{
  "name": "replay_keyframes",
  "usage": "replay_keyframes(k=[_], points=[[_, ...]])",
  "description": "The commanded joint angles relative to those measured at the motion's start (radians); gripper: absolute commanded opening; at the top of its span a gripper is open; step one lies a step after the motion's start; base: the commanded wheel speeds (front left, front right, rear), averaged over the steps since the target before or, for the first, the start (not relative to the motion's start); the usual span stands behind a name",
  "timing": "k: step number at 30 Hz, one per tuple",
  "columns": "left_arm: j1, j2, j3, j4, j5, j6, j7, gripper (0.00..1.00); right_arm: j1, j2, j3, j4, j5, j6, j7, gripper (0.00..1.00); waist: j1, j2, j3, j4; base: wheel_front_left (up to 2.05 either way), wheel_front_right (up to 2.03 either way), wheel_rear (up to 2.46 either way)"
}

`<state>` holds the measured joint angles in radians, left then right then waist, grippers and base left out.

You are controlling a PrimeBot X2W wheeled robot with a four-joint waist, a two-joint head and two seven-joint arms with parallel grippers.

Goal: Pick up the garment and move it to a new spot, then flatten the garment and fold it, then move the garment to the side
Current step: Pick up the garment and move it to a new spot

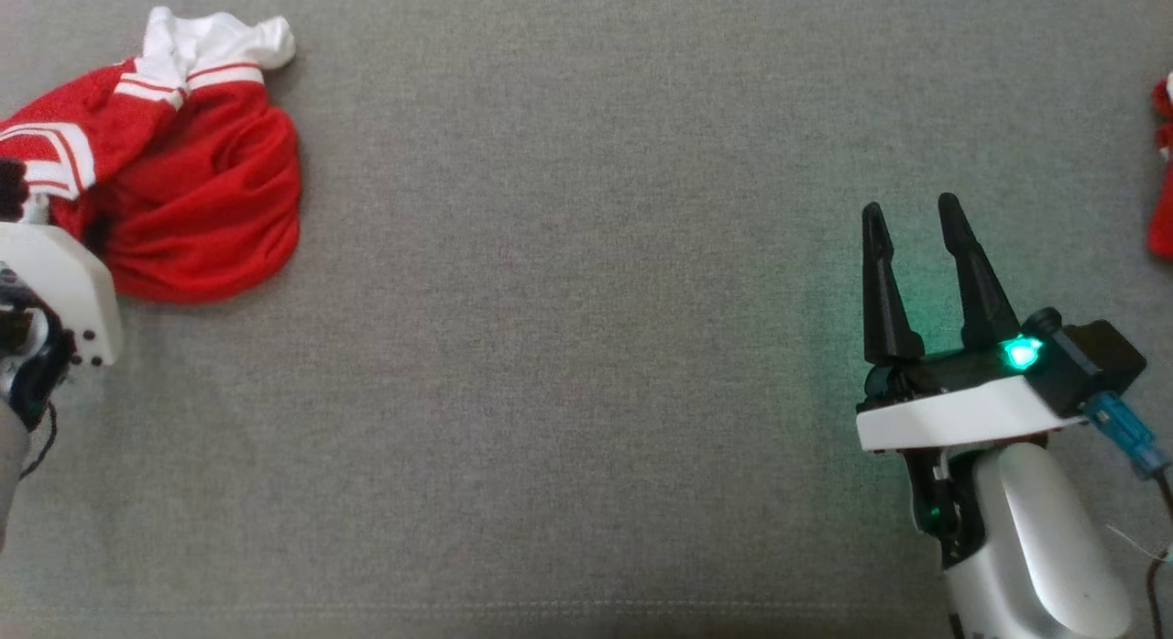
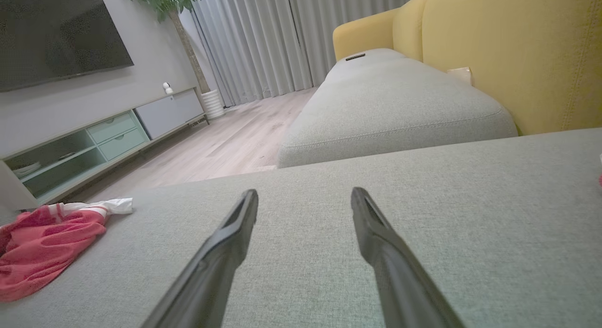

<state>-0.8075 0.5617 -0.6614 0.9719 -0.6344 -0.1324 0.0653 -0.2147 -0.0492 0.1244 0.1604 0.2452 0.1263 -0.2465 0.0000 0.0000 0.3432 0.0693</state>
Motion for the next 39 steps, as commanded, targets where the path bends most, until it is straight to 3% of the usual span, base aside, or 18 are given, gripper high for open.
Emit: replay_keyframes(k=[1,10,14,21,30,35,39], points=[[-0.068,0.068,0.038,-0.008,0.006,0.002,-0.027,0.00,-0.001,-0.001,0.024,-0.027,0.004,0.004,-0.004,1.00,0.0000,0.0000,-0.014,0.003,0.00,0.00,0.00],[-0.156,0.031,0.033,-0.032,0.071,0.030,-0.298,0.00,0.025,-0.001,0.041,0.005,0.038,0.004,-0.010,1.00,0.0000,0.0000,-0.125,0.003,0.00,0.00,0.00],[-0.164,0.004,0.038,-0.109,0.088,0.036,-0.322,0.00,0.041,-0.001,0.043,0.015,0.053,0.004,-0.012,1.00,0.0000,0.0000,-0.165,-0.002,0.00,0.00,0.00],[-0.136,-0.075,0.026,-0.298,0.090,0.034,-0.325,0.00,0.058,-0.001,0.041,0.024,0.081,0.004,-0.015,1.00,0.0000,0.0000,-0.222,-0.016,0.00,0.00,0.00],[-0.104,-0.227,0.002,-0.521,0.008,0.069,-0.217,0.00,0.060,-0.001,0.040,0.015,0.116,0.004,-0.015,1.00,0.0000,0.0000,-0.264,-0.057,0.00,0.00,0.00],[-0.121,-0.355,-0.005,-0.661,-0.044,0.134,-0.148,0.00,0.052,-0.001,0.036,0.007,0.128,0.004,-0.015,1.00,0.0000,0.0000,-0.268,-0.086,0.00,0.00,0.00],[-0.145,-0.425,-0.004,-0.766,-0.074,0.179,-0.109,0.00,0.047,-0.001,0.030,-0.002,0.136,0.004,-0.015,1.00,0.0000,0.0000,-0.262,-0.105,0.00,0.00,0.00]])
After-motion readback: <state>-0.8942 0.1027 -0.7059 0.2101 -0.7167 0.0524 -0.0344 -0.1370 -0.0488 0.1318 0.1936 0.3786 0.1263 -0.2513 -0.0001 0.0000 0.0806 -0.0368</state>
